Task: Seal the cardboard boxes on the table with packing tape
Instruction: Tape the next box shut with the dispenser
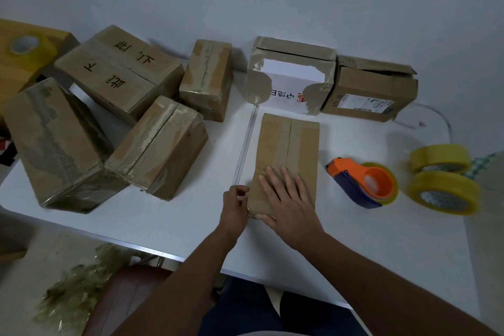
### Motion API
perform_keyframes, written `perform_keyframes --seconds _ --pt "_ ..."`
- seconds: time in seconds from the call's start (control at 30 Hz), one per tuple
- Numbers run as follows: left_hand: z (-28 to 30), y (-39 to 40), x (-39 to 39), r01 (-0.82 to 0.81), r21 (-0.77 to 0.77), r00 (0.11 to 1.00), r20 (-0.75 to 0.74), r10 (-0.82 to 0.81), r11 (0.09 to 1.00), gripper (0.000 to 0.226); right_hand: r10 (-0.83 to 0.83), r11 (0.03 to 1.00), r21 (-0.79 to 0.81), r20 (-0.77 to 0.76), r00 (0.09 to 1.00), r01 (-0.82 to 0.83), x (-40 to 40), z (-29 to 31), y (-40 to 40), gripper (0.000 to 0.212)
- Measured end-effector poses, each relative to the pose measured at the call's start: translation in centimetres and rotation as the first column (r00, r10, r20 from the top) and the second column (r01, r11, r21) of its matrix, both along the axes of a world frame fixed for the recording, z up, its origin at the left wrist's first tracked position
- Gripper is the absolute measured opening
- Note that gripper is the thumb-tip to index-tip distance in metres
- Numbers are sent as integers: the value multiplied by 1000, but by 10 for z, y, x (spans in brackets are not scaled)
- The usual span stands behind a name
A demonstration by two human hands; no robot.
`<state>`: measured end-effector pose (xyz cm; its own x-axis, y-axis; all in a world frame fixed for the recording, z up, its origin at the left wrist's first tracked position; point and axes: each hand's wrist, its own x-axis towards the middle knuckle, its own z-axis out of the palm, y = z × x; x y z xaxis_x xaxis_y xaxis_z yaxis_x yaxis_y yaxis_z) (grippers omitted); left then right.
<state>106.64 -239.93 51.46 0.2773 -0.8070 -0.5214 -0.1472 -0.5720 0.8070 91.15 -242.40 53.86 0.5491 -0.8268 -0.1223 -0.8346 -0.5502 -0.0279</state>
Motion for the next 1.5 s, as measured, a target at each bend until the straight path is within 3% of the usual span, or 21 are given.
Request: perform_keyframes --seconds 0.07,0.17,0.3,0.4,0.53,0.63,0.83,0.97,1.07,1.13,1.2,1.23,1.3,1.37,1.4,1.43,1.5 --pt "3 -10 2 36 82 999 -34 -33 996 16 -1 1000 0 -1 1000 1 0 0 0 85" --pt "7 -12 9 23 188 999 33 -30 982 21 3 1000 10 4 1000 -3 0 1 0 85" --pt "24 3 25 -114 105 985 -116 125 988 21 4 1000 24 5 1000 -4 0 1 0 84" --pt "38 16 25 -15 44 979 -204 24 999 23 5 1000 22 12 1000 -5 0 3 -1 82" --pt "43 24 20 227 -12 969 -100 -227 974 45 -2 1000 16 8 1000 2 -3 4 -2 80" --pt "44 23 32 338 -67 938 -60 -342 939 45 -2 1000 27 13 1000 1 -2 2 -2 82" --pt "36 0 47 624 -101 757 324 -567 775 31 1 999 46 -8 1000 -1 -2 0 -4 82" --pt "31 -8 34 674 -63 693 399 -600 736 38 21 997 73 32 999 -23 -5 -1 -3 85" --pt "24 -5 24 648 -59 711 403 -576 759 44 52 986 156 49 997 -59 -7 4 -6 88" --pt "23 -3 28 643 -71 720 395 -571 762 43 41 964 254 156 987 -80 -9 11 -14 79" --pt "24 -2 40 649 -58 710 405 -576 759 44 -123 913 407 368 922 -41 -14 26 -26 62" --pt "25 -2 47 656 -33 698 409 -588 754 47 -257 897 441 465 847 31 -18 33 -30 56" --pt "28 -3 62 677 10 668 413 -619 736 53 -565 814 501 565 601 295 -29 43 -37 55" --pt "33 -6 71 669 -11 662 463 -589 743 51 -819 573 714 488 301 403 -37 47 -38 58" --pt "36 -9 72 648 -54 664 527 -530 759 48 -894 447 814 395 211 370 -37 46 -37 59" --pt "39 -15 71 625 -108 660 602 -450 773 44 -925 374 868 324 197 328 -35 44 -34 59" --pt "46 -27 59 591 -200 648 694 -313 781 37 -921 341 916 279 273 213 -25 42 -28 58"
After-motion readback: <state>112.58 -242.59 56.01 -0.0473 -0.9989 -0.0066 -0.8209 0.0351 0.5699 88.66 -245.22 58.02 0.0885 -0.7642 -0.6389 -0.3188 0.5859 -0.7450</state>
